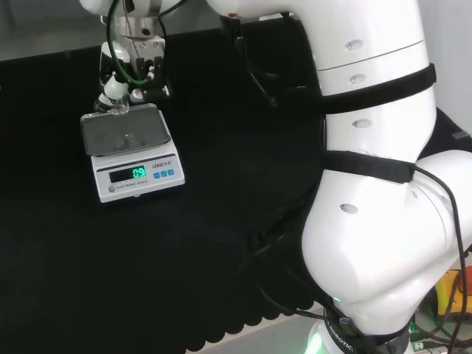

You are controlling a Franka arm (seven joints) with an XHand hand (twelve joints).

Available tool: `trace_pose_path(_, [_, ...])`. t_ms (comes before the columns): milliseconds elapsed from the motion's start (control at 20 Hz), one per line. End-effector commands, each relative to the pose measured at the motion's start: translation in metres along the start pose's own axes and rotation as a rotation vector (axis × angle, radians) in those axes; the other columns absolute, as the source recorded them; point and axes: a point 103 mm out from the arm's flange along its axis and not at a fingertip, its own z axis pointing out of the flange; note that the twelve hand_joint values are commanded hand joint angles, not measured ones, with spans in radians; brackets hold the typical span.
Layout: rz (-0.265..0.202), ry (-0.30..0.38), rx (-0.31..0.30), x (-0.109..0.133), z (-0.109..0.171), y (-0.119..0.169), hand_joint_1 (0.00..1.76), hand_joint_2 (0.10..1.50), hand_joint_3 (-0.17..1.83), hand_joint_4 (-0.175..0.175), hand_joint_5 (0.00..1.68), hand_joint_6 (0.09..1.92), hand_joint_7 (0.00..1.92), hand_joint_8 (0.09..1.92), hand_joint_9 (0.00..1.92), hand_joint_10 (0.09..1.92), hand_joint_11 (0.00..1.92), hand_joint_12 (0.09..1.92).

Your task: Put the beaker on the electronic balance.

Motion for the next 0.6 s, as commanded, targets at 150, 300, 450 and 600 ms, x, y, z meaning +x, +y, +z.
trace_pose_path(150, [-0.003,0.010,0.005,-0.014,0.010,-0.004,1.23,0.60,0.67,-0.175,1.43,0.38,1.64,0.52,1.92,0.17,1.67,0.65])
trace_pose_path(300, [-0.002,0.025,0.007,-0.018,0.016,-0.004,1.23,0.60,0.67,-0.175,1.43,0.38,1.64,0.52,1.92,0.17,1.67,0.65])
trace_pose_path(450, [-0.003,0.037,0.012,-0.021,0.025,-0.003,1.23,0.60,0.67,-0.175,1.43,0.38,1.64,0.53,1.92,0.18,1.67,0.65])
trace_pose_path(600, [-0.002,0.041,0.022,-0.023,0.031,-0.001,1.23,0.60,0.67,-0.175,1.43,0.39,1.64,0.53,1.92,0.18,1.67,0.65])
